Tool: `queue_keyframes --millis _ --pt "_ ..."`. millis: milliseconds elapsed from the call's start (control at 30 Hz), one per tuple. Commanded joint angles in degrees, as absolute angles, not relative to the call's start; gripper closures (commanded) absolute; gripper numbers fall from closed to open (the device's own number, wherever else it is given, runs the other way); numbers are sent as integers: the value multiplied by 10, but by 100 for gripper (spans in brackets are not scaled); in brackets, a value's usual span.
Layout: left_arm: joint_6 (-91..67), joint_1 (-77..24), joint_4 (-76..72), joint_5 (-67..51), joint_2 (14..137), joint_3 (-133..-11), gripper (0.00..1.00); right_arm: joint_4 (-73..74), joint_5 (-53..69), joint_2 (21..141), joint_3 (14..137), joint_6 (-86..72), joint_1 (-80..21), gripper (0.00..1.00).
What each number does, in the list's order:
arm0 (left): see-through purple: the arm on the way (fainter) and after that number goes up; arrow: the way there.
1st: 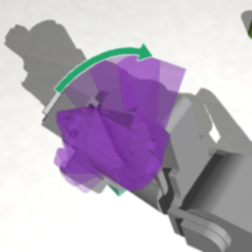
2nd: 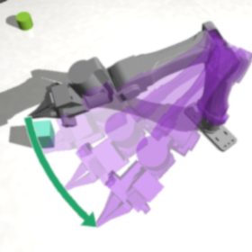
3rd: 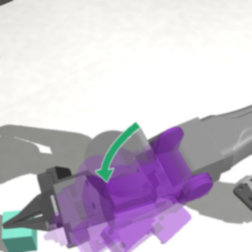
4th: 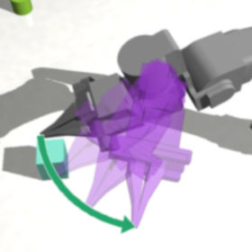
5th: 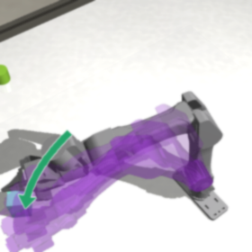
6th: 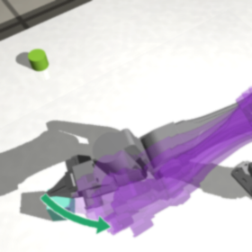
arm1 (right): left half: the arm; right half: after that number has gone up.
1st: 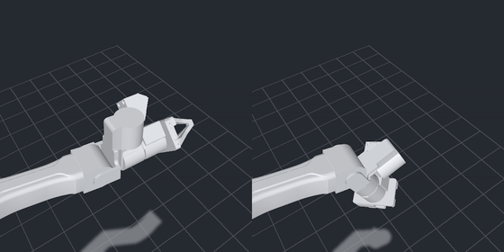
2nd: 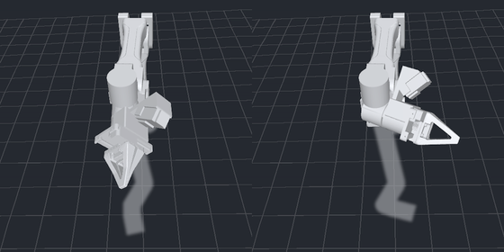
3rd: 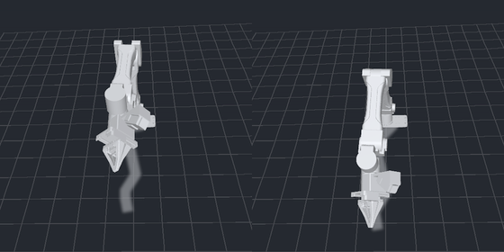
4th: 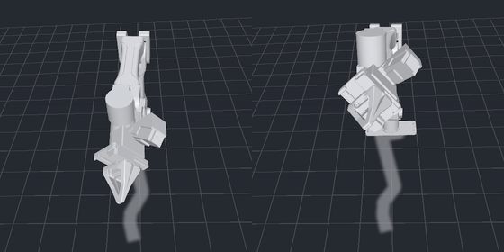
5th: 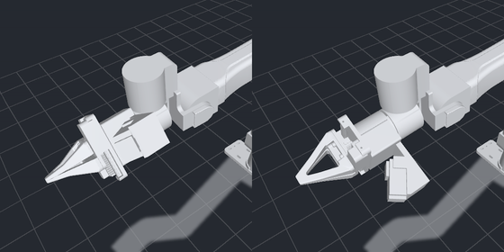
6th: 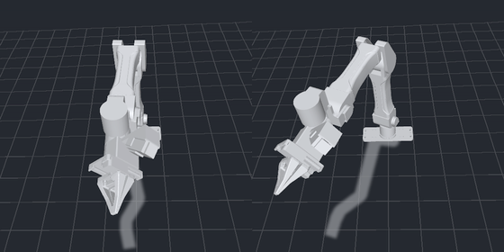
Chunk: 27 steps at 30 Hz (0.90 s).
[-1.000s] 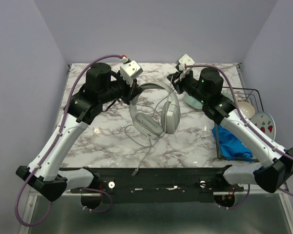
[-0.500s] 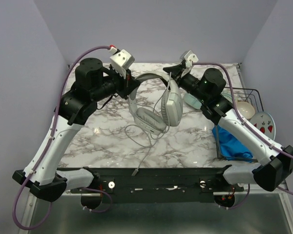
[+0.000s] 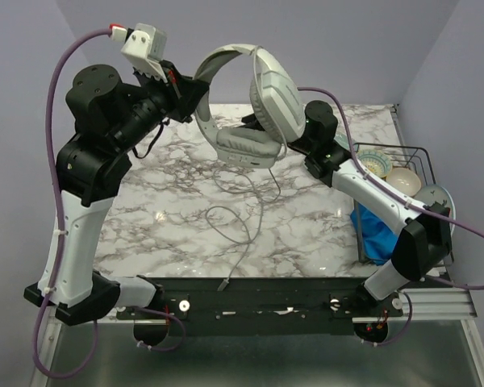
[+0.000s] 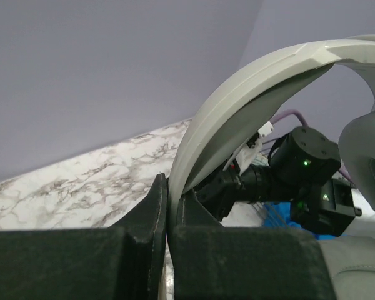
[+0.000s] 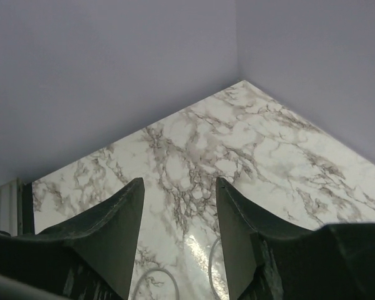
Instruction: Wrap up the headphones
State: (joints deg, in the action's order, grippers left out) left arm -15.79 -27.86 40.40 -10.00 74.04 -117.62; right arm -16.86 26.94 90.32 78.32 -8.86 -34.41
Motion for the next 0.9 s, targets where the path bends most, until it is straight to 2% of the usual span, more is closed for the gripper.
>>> queue_keyframes --millis 0,300,433,567,633,733,867 --pt "-232 -244 405 -58 779 -1255 100 -161 300 921 794 -119 -343 42" --pt "-293 -148 403 -41 823 -1343 100 -68 250 904 778 -63 -342 43" --pt "-311 -129 397 -47 831 -1351 100 -12 284 924 797 -54 -342 68" --pt "-363 -83 391 -102 841 -1344 100 41 315 941 826 -59 -341 70" --pt "-399 -43 380 -142 843 -1311 100 62 314 951 836 -73 -342 80" --pt "-449 -6 359 -187 845 -1250 100 103 311 974 873 -83 -352 89" --pt "-481 33 350 -182 858 -1216 100 167 244 994 921 -58 -401 93"
